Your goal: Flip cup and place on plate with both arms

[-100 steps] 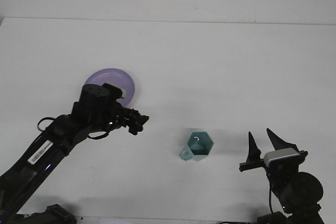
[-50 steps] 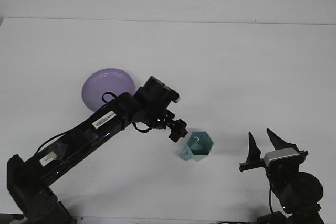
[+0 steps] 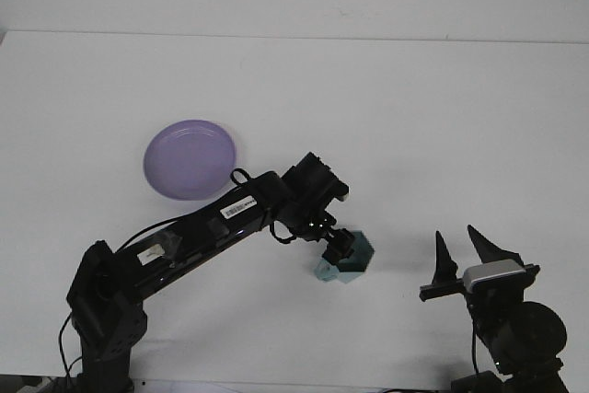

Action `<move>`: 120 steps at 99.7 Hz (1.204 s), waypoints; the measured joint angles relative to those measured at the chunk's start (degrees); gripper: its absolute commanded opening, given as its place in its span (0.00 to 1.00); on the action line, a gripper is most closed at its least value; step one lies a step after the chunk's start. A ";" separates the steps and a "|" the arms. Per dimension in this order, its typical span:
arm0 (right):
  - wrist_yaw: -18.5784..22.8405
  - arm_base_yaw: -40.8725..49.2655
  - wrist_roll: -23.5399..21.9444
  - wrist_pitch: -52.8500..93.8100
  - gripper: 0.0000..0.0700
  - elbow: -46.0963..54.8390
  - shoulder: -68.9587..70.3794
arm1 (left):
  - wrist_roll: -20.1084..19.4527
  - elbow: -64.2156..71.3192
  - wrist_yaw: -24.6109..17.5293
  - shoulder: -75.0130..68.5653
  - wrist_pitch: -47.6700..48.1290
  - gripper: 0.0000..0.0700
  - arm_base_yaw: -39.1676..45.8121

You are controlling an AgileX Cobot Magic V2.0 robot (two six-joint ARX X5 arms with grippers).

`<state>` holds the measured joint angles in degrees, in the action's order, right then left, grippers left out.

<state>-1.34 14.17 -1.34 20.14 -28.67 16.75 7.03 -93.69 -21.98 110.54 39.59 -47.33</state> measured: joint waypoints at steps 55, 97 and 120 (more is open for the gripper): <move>0.00 0.00 -0.02 0.00 0.52 0.00 0.00 | -0.44 -0.48 0.11 2.64 -1.42 0.02 -1.99; 0.00 0.00 0.00 0.00 0.52 0.00 0.00 | -3.48 -12.09 6.93 2.12 15.06 0.02 5.55; 0.00 0.00 -0.02 -0.02 0.52 0.00 0.00 | -5.51 -12.20 10.23 -3.91 20.50 0.02 17.03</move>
<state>-1.34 14.17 -1.37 20.12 -28.67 16.75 1.52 -105.89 -11.75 106.63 60.10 -30.30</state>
